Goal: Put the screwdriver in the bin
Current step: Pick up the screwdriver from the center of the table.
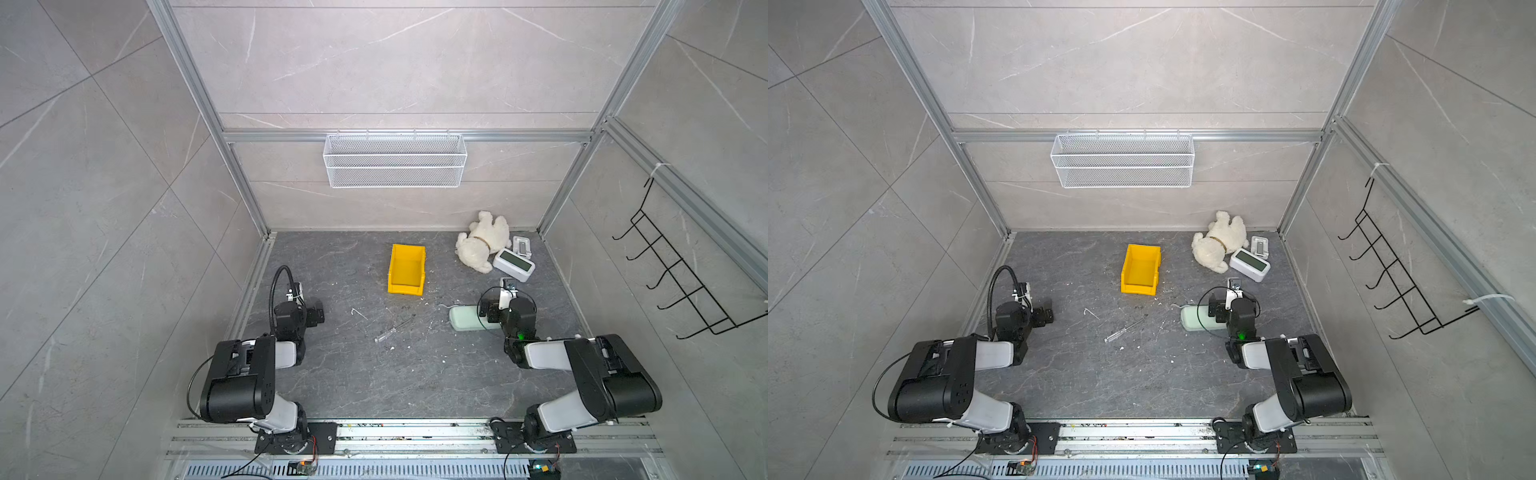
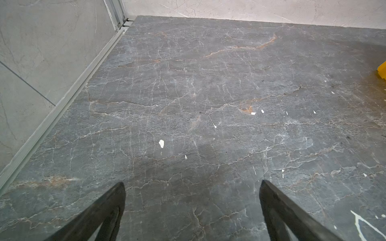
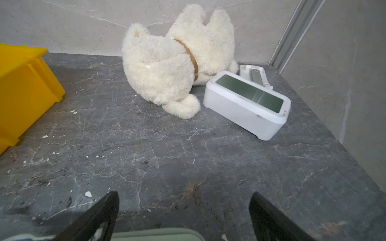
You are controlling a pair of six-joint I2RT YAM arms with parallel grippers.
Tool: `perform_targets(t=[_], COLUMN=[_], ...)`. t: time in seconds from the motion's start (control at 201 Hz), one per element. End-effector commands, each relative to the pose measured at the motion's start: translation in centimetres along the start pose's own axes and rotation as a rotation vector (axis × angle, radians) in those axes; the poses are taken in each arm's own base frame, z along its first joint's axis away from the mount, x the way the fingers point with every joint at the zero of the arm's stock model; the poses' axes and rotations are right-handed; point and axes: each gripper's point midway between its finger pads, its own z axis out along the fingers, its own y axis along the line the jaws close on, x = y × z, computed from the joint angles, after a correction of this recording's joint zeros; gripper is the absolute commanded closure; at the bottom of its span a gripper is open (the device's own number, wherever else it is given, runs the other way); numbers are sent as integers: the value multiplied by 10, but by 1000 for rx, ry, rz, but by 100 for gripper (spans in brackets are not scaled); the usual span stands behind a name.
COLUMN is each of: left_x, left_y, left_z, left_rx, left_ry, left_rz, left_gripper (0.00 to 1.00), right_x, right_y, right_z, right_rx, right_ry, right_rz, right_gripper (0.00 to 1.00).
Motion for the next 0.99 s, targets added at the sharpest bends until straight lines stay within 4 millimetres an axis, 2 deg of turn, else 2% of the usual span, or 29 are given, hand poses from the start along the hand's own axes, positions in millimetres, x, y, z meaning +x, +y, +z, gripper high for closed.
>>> perform_targets(t=[0.0,0.787,0.907,0.986], left_x=[-21,-21,-26,-38], left_y=[0,0,-3,-8], left_z=[1,1,-3,-12], left_rx=[5,4,11,10], left_ry=[-65,-67,-72,-84], left_rz=[-12,-11,5,31], left_gripper=[0,0,0,0], right_x=[-6,-6,-9,-15], right_y=[1,1,0,1], right_z=[3,3,1,-6], right_rx=[-5,-8,-6,-13], right_ry=[-9,-7,-28,-44], right_rz=[21,23,21,21], right_gripper=[1,1,1,1])
